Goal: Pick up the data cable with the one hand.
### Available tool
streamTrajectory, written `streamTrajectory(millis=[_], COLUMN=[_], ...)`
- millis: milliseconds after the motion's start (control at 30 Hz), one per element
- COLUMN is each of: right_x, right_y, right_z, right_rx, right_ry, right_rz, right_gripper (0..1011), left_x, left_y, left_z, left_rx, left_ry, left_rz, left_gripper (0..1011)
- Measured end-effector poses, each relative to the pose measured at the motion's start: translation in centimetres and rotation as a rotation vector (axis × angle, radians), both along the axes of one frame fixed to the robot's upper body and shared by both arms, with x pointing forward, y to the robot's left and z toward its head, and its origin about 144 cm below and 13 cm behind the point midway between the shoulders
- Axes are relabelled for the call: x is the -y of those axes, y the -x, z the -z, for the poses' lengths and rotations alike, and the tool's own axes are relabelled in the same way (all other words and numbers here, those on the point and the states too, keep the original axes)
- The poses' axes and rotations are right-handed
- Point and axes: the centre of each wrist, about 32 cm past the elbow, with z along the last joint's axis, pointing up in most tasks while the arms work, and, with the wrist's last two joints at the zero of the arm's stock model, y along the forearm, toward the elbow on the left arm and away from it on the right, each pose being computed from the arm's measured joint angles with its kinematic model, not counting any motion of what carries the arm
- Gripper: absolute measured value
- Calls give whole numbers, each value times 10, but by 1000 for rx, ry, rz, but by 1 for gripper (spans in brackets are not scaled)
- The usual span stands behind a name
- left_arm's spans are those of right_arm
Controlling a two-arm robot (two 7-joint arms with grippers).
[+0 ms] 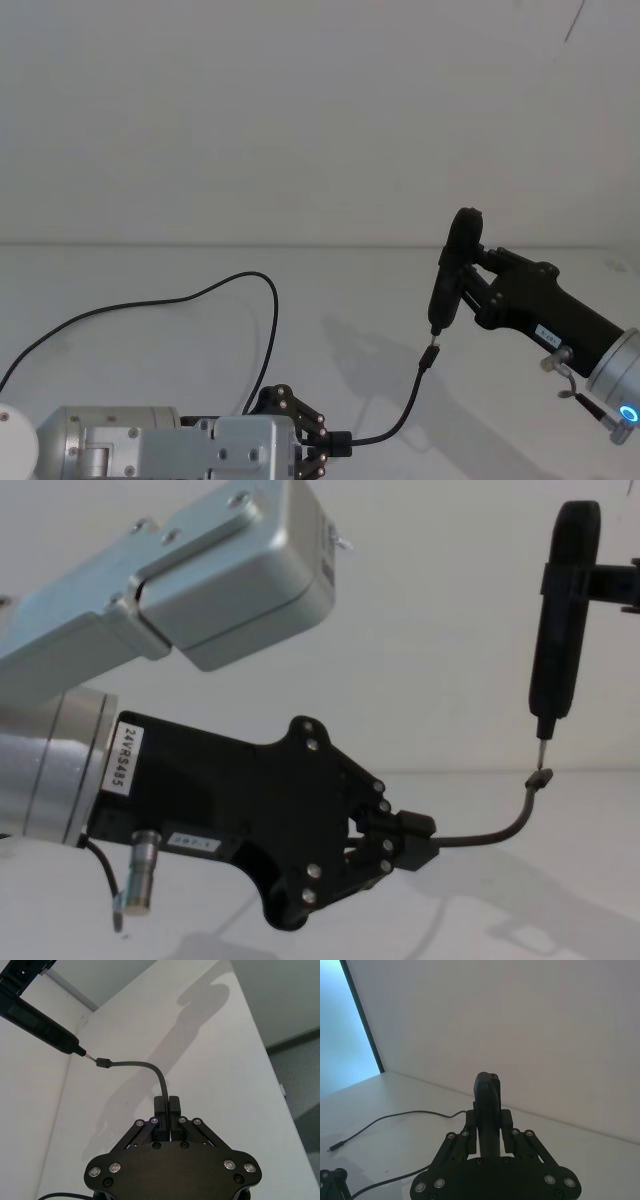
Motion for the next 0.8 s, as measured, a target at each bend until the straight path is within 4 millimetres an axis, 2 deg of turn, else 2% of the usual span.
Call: streamTrajectory(millis=[800], right_x=[3], right_y=[-2], right_z=[2], right_rx=[1], right_ry=[-8], right_rz=[21], right_gripper=[284], left_x=[0], left_y=[0], left_z=[0], left_rx=[0], left_ry=[0], left_rz=[0], left_gripper=[48])
